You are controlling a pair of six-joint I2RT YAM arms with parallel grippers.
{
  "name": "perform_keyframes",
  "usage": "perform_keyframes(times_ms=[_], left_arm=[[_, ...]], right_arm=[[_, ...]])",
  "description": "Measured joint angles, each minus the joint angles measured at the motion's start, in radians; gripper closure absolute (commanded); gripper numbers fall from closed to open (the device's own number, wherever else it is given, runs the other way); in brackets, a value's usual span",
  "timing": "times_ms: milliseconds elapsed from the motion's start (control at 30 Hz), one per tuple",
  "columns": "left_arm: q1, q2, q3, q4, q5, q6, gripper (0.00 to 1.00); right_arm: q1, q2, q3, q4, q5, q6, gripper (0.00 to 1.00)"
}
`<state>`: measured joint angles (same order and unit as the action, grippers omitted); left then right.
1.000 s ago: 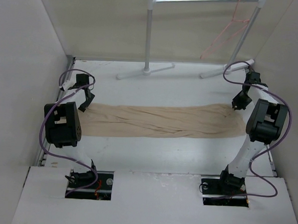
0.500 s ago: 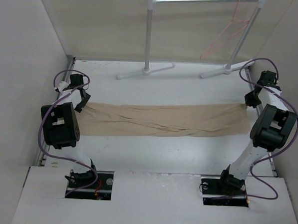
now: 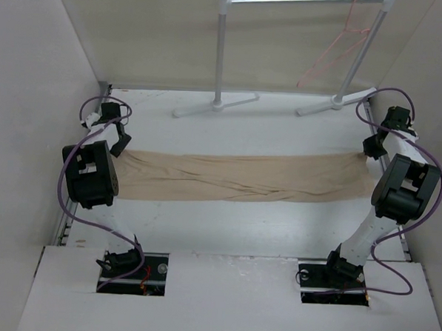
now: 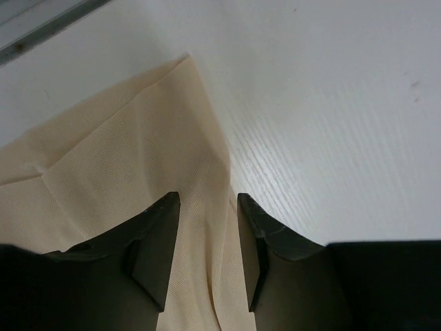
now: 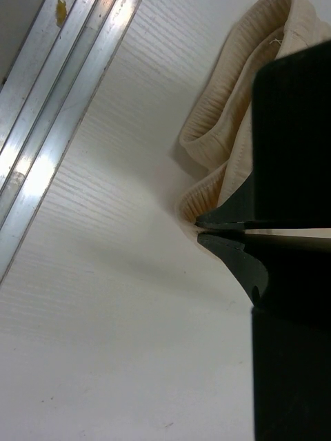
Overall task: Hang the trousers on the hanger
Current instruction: Fold the trousers at the center of the board.
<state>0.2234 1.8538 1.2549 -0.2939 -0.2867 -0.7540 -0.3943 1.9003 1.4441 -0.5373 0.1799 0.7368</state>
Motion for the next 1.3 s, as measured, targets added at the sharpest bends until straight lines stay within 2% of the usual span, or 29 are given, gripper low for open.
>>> perform_keyframes(times_ms=[100,267,533,733,1033,1100,1133,1300], left_arm=[[0.0,0.052,0.022,-0.014,0.005,0.004,0.69],[0.003,0.086,0.058,-0.022,0.006,0.01,0.89],[0.003,0.086,0.1,-0.031,0.006,0.01,0.99],[0.003,0.111,0.191,-0.082,-0.019,0.01,1.0],[0.02,0.249,0.371,-0.124,-0.05,0.01,1.0],[0.02,0.272,0.383,-0.127,-0.052,0.01,0.97],[0.02,0.278,0.384,-0.129,-0.053,0.01,0.92],[0.011,0.285,0.383,-0.15,-0.061,0.015,0.58]], right_arm=[[-0.003,0.0,-0.002,0.01,-0.011,0.002,0.95],[-0.004,0.0,-0.005,0.027,-0.024,0.003,0.95],[-0.004,0.0,-0.039,0.047,-0.031,0.005,0.94],[-0.005,0.0,-0.039,0.052,-0.031,0.006,0.95],[-0.015,0.022,0.002,0.052,-0.035,0.026,0.94],[-0.015,0.039,0.021,0.055,-0.04,0.027,0.93],[-0.015,0.047,0.027,0.057,-0.043,0.027,0.89],[-0.009,0.06,0.031,0.06,-0.045,0.029,0.46]])
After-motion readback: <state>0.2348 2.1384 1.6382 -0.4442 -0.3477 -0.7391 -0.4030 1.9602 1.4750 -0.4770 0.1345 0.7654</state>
